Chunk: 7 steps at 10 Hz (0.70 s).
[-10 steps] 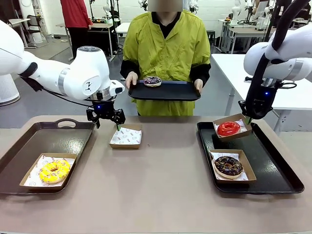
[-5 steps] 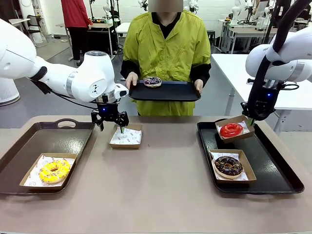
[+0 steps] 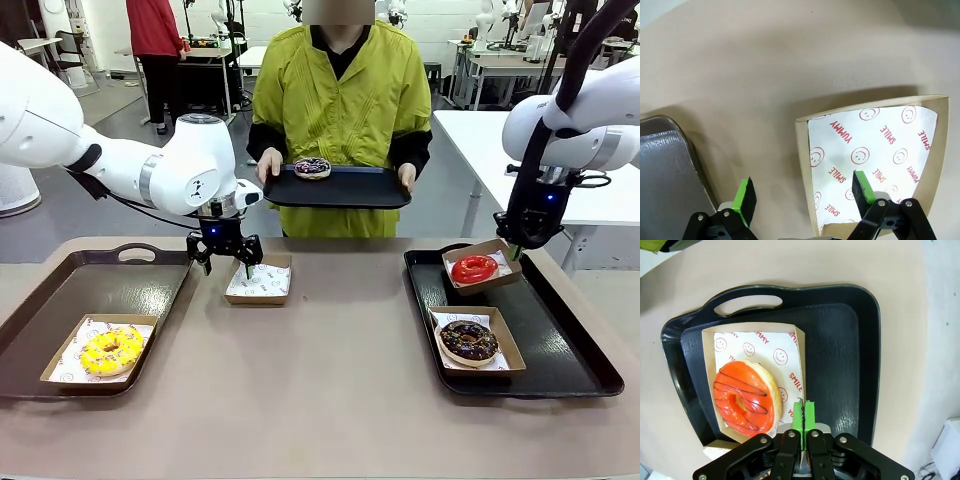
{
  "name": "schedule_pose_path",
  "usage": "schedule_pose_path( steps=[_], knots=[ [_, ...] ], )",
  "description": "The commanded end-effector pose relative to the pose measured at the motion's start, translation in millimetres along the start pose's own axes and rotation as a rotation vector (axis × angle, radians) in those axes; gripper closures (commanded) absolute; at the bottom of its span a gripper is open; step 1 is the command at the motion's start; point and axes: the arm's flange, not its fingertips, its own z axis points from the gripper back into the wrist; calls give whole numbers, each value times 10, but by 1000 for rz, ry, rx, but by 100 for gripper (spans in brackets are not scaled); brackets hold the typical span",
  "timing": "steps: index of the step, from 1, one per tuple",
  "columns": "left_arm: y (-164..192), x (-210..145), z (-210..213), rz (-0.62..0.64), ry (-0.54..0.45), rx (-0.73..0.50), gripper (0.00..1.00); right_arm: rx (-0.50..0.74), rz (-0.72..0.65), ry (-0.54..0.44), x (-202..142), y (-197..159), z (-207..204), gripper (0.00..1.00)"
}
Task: Individually package the donuts and arrange them on the tray.
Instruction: Place the picked Paper togo box on the Handle tray while simultaneously picking up another Paper togo box from the table with the other hand.
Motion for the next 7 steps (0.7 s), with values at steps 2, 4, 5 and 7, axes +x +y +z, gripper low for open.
schedule_pose_path(
  steps=[2,4,5,7],
  knots=[
    [-56,61,-18,32,8,23,0,-17,-3,18,95,-9,-49,99],
    [-48,56,-14,29,7,22,0,-13,-3,23,110,-2,-87,99],
    [-43,55,-11,24,8,19,31,-10,-1,31,116,0,-104,84],
    [-46,59,-9,26,14,16,89,-7,0,42,112,-6,-112,26]
  ],
)
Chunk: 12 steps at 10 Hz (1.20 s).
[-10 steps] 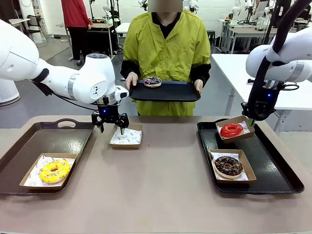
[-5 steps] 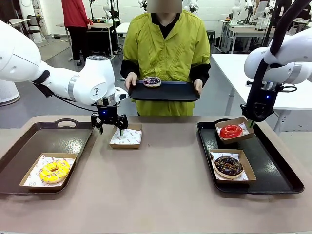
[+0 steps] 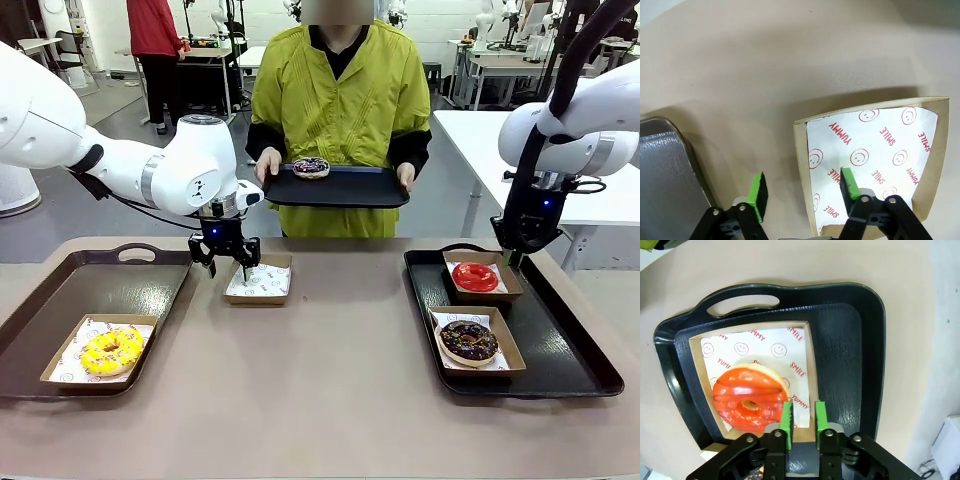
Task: Individually package the donuts and arrange them on the tray.
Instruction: Place the picked Paper togo box on the Handle tray while simultaneously picking up another Paper togo box from the table with the other hand.
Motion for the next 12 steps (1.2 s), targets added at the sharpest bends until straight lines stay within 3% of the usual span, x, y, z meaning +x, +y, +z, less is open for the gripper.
schedule_pose_path(
  steps=[1,3,4,5,12],
  knots=[
    [-29,48,23,25,8,16,100,-3,-2,13,68,-7,26,0],
    [-21,57,13,26,14,13,100,1,-4,17,72,-16,19,0],
    [-17,64,6,27,19,13,92,3,-5,18,72,-21,18,6],
    [-19,66,5,28,21,12,100,5,-5,19,70,-26,20,0],
    [-20,60,76,47,43,5,100,40,-12,-11,35,-64,66,0]
  ],
)
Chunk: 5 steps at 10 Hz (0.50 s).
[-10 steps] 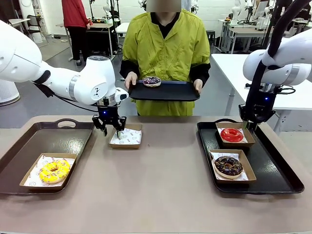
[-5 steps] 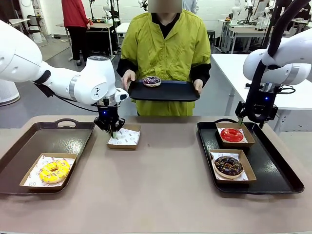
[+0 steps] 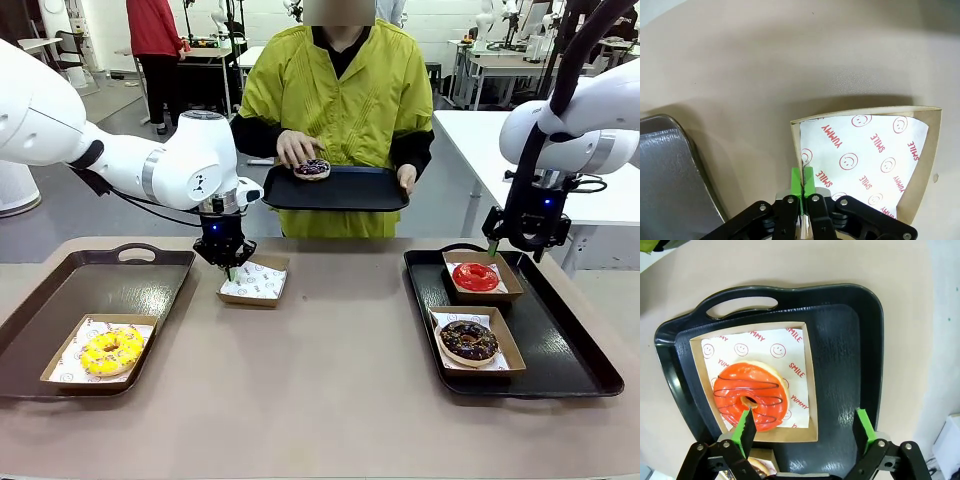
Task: Individually package the donuts and arrange them on the tray.
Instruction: Place the picked Paper togo box on the Handle tray while simultaneously picking up another Paper togo box from the table with the other hand.
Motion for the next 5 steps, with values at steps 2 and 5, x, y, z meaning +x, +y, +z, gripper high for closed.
schedule_pose_path(
  steps=[2,5],
  knots=[
    [-83,-41,338,50,40,-35,100,258,95,-25,-274,-200,314,0],
    [-278,-84,963,23,-22,-46,100,535,137,-120,-897,-799,749,0]
  ],
)
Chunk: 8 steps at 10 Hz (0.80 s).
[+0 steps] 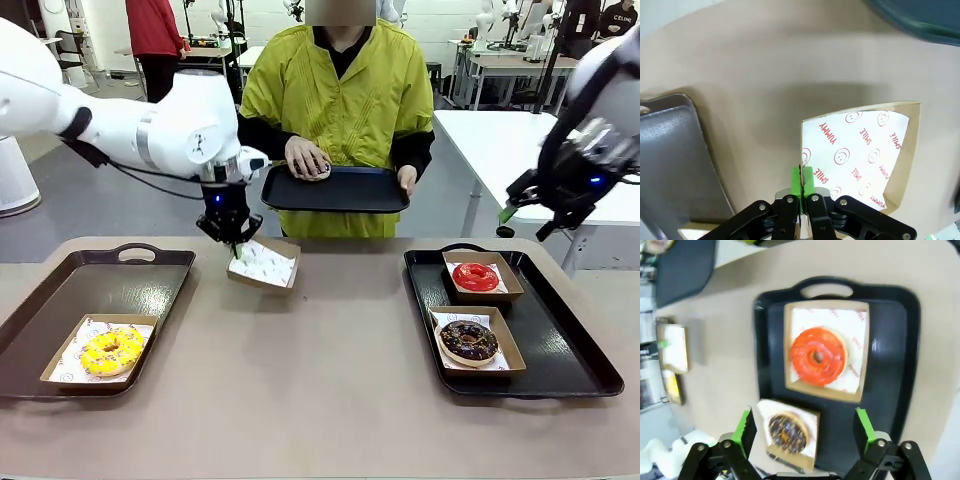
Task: Individually package the donuts and arrange them on the tray.
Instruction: Place the picked Paper togo box on the Handle tray while simultaneously picking up another Paper togo box from the table with the other hand.
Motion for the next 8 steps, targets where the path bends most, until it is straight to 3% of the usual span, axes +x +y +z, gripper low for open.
schedule_pose_path(
  steps=[1,5,8],
  knots=[
    [-189,2,336,-1,-33,27,100,164,-3,-32,-525,-372,311,0],
    [-432,245,760,43,-68,68,100,473,-4,-120,-1191,-970,610,0],
    [-411,435,802,84,-48,52,100,619,10,-189,-1508,-1309,593,0]
  ],
)
